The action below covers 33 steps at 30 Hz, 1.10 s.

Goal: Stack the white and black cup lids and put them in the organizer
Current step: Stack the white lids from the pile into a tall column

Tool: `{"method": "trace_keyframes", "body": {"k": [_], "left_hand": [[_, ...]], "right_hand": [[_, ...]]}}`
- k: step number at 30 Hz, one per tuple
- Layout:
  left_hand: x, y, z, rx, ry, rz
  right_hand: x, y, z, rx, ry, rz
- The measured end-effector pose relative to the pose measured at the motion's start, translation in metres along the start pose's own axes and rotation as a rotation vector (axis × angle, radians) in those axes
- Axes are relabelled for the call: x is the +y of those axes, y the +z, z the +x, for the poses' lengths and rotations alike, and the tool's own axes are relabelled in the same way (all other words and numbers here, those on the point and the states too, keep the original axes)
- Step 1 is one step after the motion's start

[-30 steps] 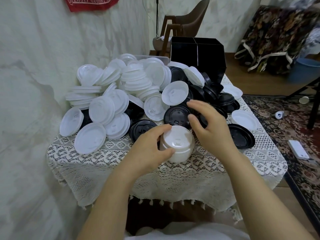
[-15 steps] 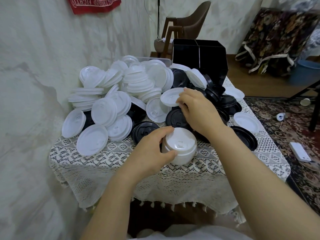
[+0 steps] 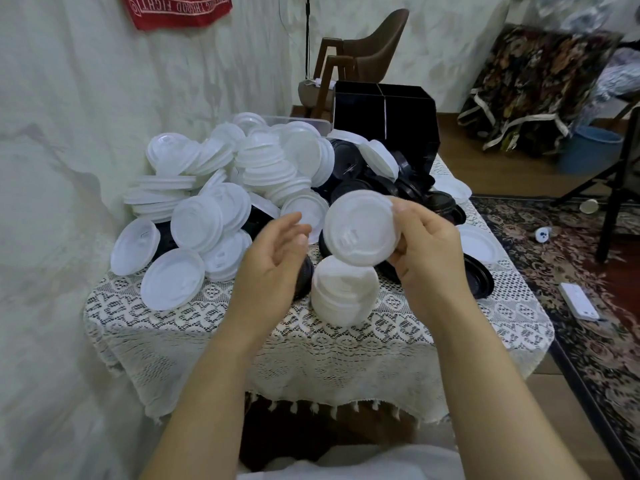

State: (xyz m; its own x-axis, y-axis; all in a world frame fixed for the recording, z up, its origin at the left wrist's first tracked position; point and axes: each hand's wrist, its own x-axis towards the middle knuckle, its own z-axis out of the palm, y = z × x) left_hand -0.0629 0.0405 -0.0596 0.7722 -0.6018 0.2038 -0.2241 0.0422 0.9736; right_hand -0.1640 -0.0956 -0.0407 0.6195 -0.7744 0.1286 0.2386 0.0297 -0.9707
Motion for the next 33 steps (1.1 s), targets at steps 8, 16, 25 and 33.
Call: {"method": "trace_keyframes", "body": {"k": [8,16,25,33], "left_hand": [[0.013,0.007,-0.002,-0.103,-0.156,-0.476],[0.008,0.005,0.001,-0.072,-0.208,-0.610],[0.007,0.011,-0.002,-0.059,-0.229,-0.592],[-0.001,0.001,-0.004,-0.100,-0.073,0.003]], "right_hand": [[0.007,0.005,-0.013,0.033,0.121,-0.001],[0.015,-0.007,-0.024,-0.043,-0.024,-0.164],[0.022,-0.015,-0.026,-0.262,-0.245,-0.580],[0.025,-0.031,-0.019,-0.308,-0.159,-0.718]]}}
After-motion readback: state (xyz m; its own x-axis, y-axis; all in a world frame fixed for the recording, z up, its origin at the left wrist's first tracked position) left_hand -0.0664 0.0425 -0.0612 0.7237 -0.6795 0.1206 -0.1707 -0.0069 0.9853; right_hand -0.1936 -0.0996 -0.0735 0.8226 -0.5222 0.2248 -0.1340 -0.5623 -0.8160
